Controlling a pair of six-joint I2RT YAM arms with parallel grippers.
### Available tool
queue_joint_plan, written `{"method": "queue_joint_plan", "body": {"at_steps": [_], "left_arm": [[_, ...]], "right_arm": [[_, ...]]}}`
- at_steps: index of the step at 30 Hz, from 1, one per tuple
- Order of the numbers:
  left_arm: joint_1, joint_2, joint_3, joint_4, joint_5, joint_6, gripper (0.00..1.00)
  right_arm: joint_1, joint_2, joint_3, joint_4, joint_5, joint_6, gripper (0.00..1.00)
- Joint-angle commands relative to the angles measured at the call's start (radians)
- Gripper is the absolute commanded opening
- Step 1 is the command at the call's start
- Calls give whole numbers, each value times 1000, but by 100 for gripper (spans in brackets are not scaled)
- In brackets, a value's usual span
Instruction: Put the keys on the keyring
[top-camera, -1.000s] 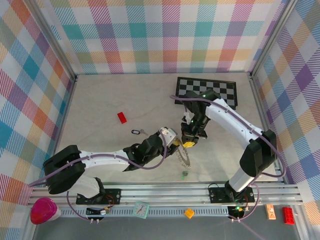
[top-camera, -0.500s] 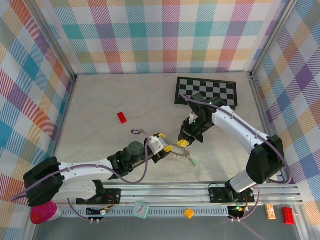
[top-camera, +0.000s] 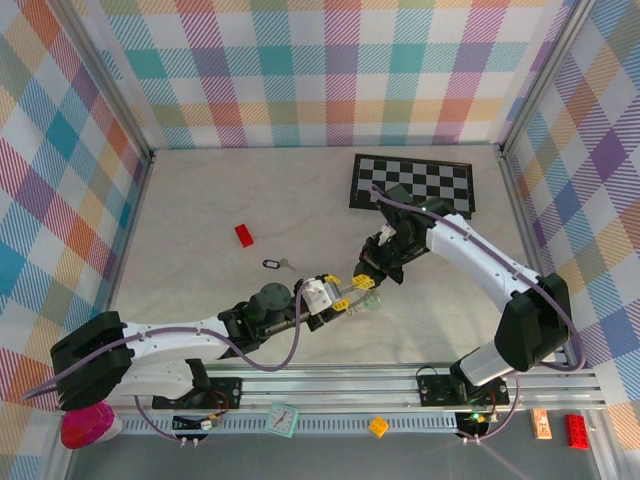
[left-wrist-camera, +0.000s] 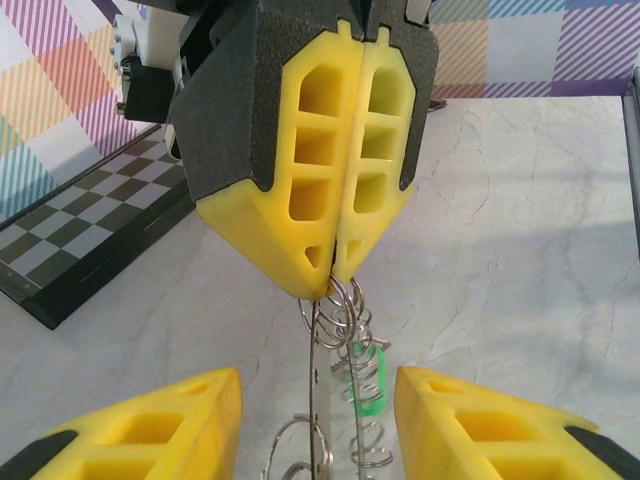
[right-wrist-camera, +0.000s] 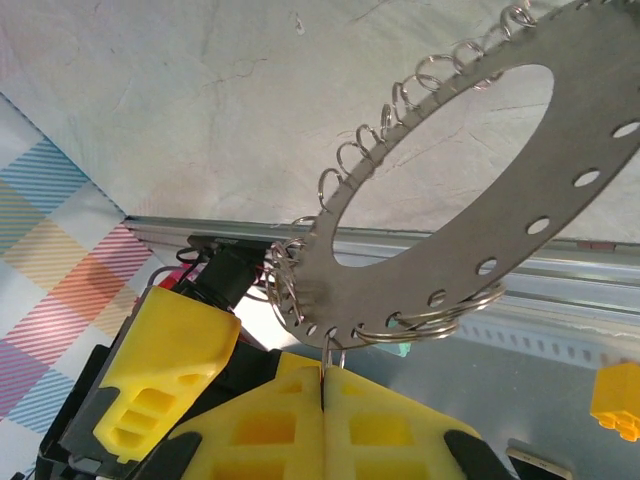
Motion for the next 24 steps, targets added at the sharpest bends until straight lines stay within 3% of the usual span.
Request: {"method": "queue_joint_plan", "body": {"at_steps": [1,12,24], "left_arm": [[7,-9,17,62,1,2,43],[7,-17,33,48,24,-47,34],[4,85,103,29,21,-81,36]], "right_arm": [[-4,-30,3,1,-13,31,0],[-6,-40,3,16,11,70,0],[-5,-43,-5,56,13,114,0]]}}
